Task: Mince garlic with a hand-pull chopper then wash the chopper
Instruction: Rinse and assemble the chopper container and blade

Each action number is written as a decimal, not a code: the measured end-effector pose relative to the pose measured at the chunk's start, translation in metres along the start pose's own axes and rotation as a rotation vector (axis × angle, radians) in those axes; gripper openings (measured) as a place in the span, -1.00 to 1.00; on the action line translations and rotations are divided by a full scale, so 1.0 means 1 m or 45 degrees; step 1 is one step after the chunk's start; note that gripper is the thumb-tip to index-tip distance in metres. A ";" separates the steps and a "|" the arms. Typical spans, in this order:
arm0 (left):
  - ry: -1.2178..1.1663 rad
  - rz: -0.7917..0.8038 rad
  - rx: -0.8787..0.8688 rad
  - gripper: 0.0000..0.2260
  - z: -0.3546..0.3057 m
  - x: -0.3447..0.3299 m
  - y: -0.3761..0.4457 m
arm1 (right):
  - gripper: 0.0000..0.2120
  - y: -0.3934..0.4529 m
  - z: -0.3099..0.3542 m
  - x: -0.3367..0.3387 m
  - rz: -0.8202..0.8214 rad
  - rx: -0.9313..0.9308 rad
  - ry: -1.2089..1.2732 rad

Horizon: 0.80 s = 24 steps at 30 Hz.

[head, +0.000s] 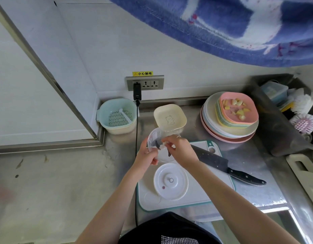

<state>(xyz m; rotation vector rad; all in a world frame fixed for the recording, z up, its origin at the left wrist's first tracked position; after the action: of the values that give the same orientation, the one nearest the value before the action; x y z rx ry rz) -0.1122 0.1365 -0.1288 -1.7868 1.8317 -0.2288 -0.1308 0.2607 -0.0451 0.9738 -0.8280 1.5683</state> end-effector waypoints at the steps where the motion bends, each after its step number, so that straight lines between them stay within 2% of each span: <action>1: -0.006 0.002 0.001 -0.46 0.001 0.000 0.000 | -0.82 -0.001 -0.002 0.003 -0.034 -0.015 0.016; 3: -0.003 0.017 -0.001 -0.47 0.003 0.001 0.000 | -0.83 -0.001 -0.008 0.004 -0.050 -0.054 0.056; 8: 0.056 0.039 -0.008 -0.44 0.007 0.001 0.000 | -0.84 -0.005 -0.014 -0.012 0.115 -0.056 0.039; 11: 0.059 0.042 0.002 -0.39 0.008 -0.001 0.000 | -0.86 -0.010 -0.017 -0.011 0.085 -0.085 0.095; 16: 0.071 0.044 0.023 -0.45 0.009 -0.004 -0.001 | -0.85 -0.010 -0.020 0.005 -0.071 -0.127 0.139; 24: 0.087 0.035 0.037 -0.45 0.007 -0.007 -0.002 | -0.86 -0.009 -0.012 -0.005 0.016 -0.012 0.015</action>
<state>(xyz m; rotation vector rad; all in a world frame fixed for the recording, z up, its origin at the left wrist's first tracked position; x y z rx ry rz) -0.1075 0.1450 -0.1316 -1.7526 1.8892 -0.3082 -0.1232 0.2710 -0.0547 0.9530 -0.8338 1.5779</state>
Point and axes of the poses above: each hand's wrist, its own y-axis towards the middle knuckle, its own x-axis out of the back of the hand, z = x × y, the point moved 10 cm from there along y, towards the middle knuckle, and after that the axes turned 13 degrees about -y, right-handed, at the moved point
